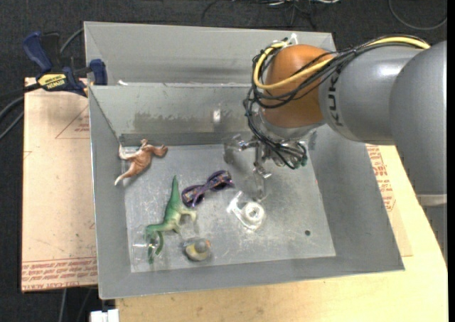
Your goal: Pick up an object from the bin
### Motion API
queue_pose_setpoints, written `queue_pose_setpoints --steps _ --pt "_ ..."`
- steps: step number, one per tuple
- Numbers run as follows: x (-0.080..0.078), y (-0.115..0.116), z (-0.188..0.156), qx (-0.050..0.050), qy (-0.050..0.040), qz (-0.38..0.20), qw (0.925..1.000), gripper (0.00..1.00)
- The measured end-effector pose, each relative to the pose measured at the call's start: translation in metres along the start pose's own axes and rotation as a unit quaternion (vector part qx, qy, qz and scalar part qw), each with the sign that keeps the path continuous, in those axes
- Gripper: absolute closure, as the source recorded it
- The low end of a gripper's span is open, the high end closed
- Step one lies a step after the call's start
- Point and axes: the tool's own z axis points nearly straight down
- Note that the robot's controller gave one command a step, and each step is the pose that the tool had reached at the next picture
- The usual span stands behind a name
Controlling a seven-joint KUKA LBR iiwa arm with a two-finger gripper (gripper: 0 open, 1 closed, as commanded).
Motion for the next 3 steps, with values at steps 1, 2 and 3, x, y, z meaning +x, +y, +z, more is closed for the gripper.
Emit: queue_pose_setpoints --steps 1,2,3 --pt "0.016 0.053 0.0 -0.002 0.0014 0.04 0.9992 0.0" --pt "0.015 0.053 0.0 -0.002 0.0013 0.039 0.9992 0.0" --pt "0.01 0.017 -0.077 0.001 -0.0037 0.012 0.9999 0.0"
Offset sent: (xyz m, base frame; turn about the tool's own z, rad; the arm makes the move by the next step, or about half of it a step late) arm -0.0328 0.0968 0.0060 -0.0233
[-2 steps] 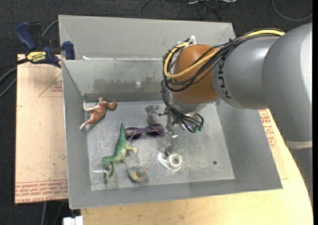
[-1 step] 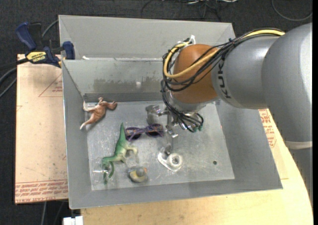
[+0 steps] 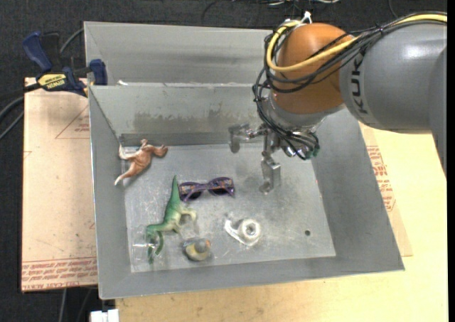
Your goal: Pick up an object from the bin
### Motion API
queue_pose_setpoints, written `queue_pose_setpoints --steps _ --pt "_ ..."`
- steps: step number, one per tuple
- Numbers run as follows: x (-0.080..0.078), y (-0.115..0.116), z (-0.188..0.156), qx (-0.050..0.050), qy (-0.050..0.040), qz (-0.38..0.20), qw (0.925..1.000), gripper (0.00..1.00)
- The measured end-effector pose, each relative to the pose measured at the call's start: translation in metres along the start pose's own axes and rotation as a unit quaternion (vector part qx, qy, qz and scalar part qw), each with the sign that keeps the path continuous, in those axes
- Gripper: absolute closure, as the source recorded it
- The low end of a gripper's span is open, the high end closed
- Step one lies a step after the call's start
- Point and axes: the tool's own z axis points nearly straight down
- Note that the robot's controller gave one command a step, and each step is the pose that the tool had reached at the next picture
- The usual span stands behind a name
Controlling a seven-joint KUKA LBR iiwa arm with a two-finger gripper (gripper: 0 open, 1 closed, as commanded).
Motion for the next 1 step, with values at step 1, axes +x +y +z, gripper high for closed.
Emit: queue_pose_setpoints --steps 1 --pt "-0.0501 0.0899 0.0802 -0.004 0.0027 0.0 1.0 0.0"
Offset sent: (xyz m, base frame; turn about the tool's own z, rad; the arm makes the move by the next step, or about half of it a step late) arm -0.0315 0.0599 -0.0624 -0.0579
